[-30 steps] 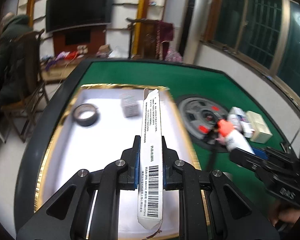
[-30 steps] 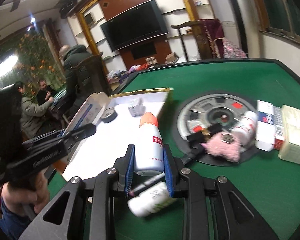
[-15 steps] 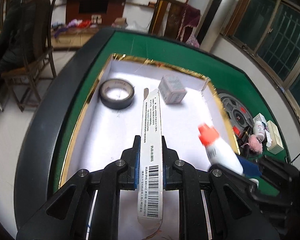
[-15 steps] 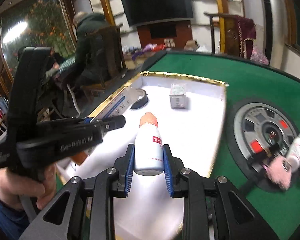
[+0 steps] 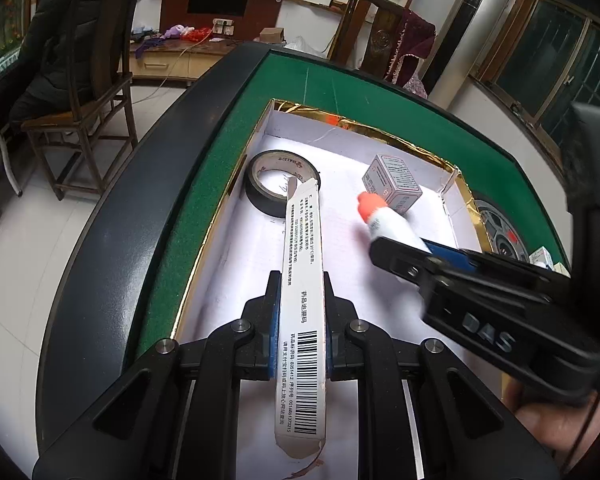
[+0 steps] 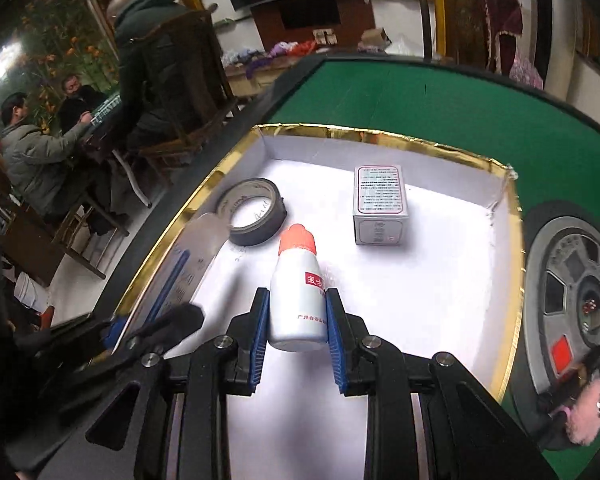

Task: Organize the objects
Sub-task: 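Lower the bottle and the ointment box into the tray and open both tools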

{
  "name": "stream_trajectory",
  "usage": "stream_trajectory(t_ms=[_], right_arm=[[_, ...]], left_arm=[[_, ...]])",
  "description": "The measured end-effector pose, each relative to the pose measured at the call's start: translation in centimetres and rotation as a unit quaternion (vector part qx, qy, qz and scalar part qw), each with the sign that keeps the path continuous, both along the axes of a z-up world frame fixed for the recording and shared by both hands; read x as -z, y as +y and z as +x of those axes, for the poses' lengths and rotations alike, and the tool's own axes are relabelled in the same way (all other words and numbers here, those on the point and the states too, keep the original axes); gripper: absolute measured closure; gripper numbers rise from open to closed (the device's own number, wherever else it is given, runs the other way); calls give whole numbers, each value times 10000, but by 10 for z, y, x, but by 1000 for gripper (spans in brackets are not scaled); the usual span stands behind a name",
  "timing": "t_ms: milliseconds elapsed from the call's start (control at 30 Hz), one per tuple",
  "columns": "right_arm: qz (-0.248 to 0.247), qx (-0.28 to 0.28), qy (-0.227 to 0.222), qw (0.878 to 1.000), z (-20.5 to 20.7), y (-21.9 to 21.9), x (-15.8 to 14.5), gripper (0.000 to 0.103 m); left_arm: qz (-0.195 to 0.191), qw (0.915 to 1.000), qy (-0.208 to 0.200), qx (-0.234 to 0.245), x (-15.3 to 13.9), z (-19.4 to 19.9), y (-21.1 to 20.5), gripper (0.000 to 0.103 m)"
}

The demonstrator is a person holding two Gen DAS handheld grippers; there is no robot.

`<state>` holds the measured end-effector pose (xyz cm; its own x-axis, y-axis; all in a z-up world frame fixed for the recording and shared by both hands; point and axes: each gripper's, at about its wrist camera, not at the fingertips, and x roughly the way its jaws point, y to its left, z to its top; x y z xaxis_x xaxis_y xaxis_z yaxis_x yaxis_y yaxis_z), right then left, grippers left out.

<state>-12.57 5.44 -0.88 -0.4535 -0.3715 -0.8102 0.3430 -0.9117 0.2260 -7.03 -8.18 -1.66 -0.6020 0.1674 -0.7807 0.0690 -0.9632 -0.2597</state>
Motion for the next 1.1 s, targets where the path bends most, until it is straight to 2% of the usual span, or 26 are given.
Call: stream_trajectory(t_ms=[200,767,933,1100], right_arm=[[163,45,-104,9998,-14,-8,8,77],[50,48,-193,9998,-21,-22,14,76],[-55,22,-286,9996,-19,-22,14,76],[10,16,-189,9998,-15,-20,10,76]], left_arm=[[36,10000,-59,-54,1,-1,-3,88],[27,9998,-162,-148,4,-3,-8,88],[105,9995,-165,-245,3,-2,-12,88],[264,9992,-143,-279,1,-1,-15,88]])
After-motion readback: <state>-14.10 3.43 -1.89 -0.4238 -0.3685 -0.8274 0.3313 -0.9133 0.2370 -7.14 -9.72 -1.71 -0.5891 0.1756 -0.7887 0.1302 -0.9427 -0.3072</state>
